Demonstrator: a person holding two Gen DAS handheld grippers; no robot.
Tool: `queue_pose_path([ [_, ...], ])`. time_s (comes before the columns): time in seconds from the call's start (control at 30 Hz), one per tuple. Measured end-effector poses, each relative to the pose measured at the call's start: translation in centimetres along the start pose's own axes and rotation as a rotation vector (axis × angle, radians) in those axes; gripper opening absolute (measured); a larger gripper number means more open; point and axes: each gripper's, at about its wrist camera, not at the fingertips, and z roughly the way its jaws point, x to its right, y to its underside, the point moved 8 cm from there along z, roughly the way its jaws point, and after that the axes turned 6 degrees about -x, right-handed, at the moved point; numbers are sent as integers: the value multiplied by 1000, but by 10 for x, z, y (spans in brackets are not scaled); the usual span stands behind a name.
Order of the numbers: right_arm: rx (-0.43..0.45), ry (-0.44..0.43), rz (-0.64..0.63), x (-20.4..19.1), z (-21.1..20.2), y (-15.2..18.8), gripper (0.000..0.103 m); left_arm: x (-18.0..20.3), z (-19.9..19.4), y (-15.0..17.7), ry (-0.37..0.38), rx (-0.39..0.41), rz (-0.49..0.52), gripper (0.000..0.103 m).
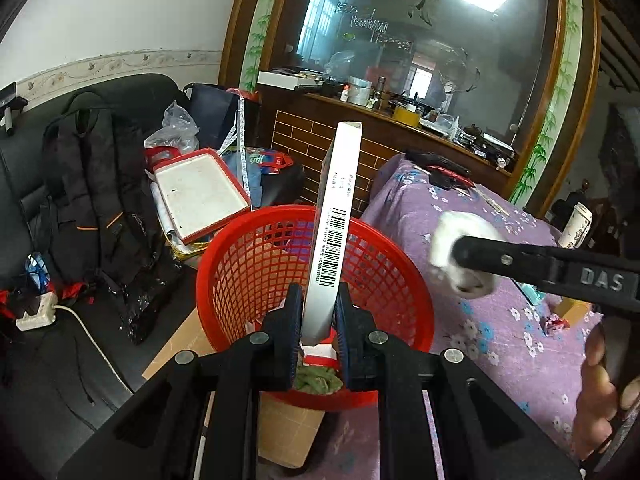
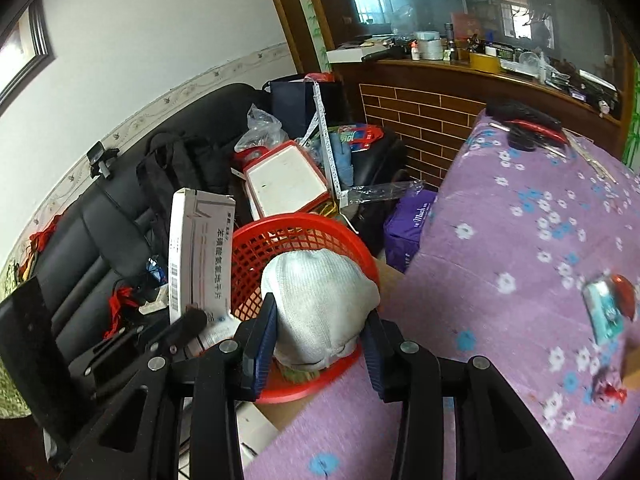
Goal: Collect trash
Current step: 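Carry the white box and cloth bundle over the red mesh basket, then open both tools over the red basket to drop the box and cloth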
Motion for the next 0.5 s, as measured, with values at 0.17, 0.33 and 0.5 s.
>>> queue_pose_path([
  [0.17,-18,0,21,0,20,-9,44,-5,8,-3,-3,-8,-11,16],
  [0.33,-14,-18,20,-3,29,-16,47,-9,14,-8,-2,-3,-17,15],
  [0.5,23,6,8,2,19,-17,68,-8,11,-7,1,3,-33,35],
])
